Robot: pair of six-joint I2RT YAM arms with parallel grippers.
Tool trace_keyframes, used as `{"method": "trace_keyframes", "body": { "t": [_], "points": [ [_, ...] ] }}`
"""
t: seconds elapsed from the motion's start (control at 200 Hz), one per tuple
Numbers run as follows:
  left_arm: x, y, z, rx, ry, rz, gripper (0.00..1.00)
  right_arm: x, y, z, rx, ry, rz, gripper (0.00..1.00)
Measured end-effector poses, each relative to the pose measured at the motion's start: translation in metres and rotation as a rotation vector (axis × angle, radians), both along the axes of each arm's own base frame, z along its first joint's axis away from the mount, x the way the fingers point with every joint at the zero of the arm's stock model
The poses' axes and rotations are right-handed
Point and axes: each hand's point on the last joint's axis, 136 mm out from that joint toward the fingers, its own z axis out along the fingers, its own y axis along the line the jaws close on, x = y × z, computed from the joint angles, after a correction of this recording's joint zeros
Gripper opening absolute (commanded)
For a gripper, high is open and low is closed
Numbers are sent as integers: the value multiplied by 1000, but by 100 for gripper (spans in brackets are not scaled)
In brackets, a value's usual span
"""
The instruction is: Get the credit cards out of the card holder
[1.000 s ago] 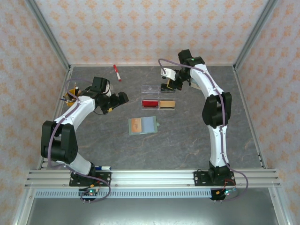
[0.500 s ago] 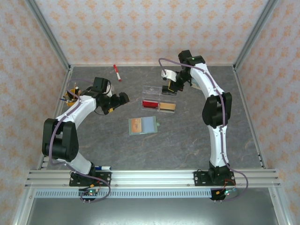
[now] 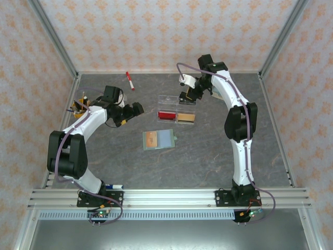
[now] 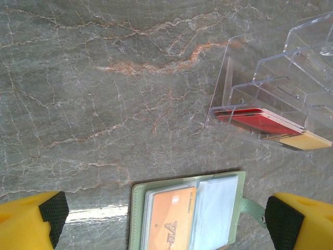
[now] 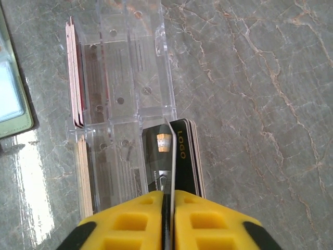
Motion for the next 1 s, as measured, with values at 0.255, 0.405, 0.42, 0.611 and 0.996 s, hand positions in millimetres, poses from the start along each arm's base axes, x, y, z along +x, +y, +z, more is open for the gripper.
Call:
{"method": "trace_keyframes", "body": {
  "t": [0.255,0.405,0.42,0.611,0.996],
  "points": [
    [0,-2,1,-10,1,-5,100,4,-2,-3,-12,-9,-9,24],
    [-1,-2,0,-13,3,-6,100,5,-1,-2,-5,-1,-31,32],
    [-1,-2,0,-13,3,-6,100,5,-1,-2,-5,-2,-31,34],
    [-8,-1,0,-16,10,7,100,13,-2,11,26,22,-190,41],
    [-40,6,1,-7,4,41,100,-23,4,66,148,100,-745,51]
  ]
}}
